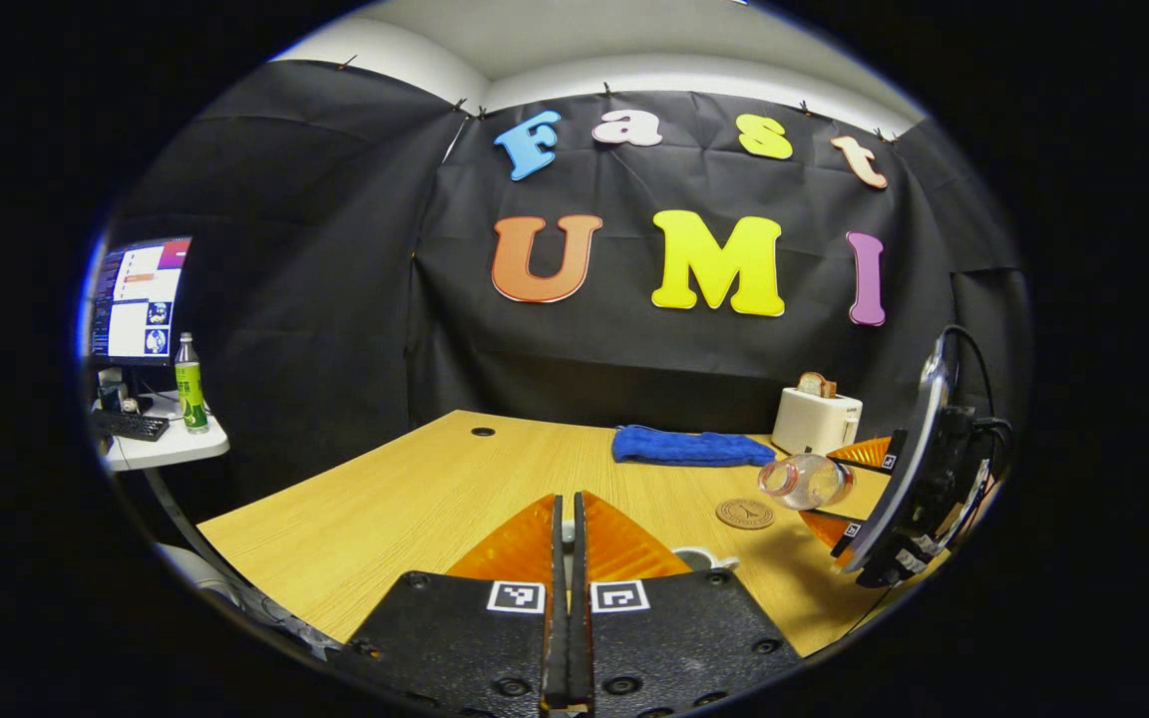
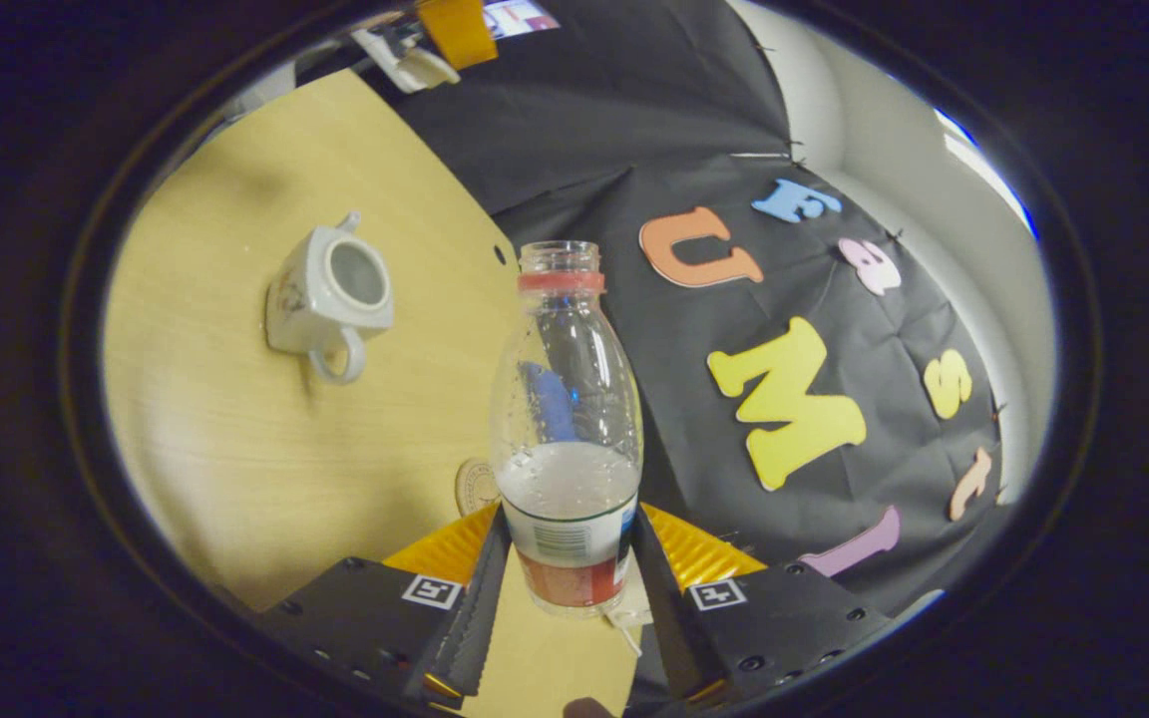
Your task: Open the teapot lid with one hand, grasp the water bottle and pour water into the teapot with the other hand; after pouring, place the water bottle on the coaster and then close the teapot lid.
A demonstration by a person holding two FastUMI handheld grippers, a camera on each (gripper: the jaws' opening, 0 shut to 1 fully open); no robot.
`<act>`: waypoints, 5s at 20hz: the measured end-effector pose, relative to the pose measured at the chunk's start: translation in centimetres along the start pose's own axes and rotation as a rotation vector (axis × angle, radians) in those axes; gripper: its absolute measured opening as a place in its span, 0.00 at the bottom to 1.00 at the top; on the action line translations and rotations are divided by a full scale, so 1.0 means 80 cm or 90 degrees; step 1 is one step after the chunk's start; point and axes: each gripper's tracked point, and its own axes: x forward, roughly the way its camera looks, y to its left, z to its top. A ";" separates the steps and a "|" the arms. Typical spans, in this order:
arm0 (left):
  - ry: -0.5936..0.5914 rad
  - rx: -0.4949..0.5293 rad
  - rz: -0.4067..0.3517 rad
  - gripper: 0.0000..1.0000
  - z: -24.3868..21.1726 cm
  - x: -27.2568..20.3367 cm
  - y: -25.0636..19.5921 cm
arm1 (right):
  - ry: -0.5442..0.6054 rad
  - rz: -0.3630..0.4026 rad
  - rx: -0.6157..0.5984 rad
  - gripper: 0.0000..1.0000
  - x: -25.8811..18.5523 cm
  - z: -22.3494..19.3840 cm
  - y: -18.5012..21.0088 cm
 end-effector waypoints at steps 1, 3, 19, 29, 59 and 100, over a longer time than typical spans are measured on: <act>0.000 0.000 -0.005 0.03 0.000 0.001 -0.002 | 0.001 0.000 -0.023 0.69 0.002 -0.002 0.006; -0.001 0.000 -0.015 0.03 0.000 0.000 -0.006 | 0.003 0.002 -0.051 0.68 0.007 -0.002 0.015; -0.005 -0.006 -0.018 0.03 0.003 -0.005 0.011 | -0.014 -0.037 -0.267 0.68 0.012 0.017 0.005; 0.001 -0.011 -0.013 0.03 0.000 -0.005 0.022 | -0.044 -0.075 -0.360 0.68 0.005 0.040 0.000; 0.000 -0.012 -0.018 0.03 0.006 -0.011 0.027 | -0.101 -0.195 -0.546 0.68 0.001 0.097 -0.069; -0.029 0.046 0.011 0.03 0.018 -0.003 -0.015 | 0.031 0.195 0.814 0.68 0.135 -0.010 0.002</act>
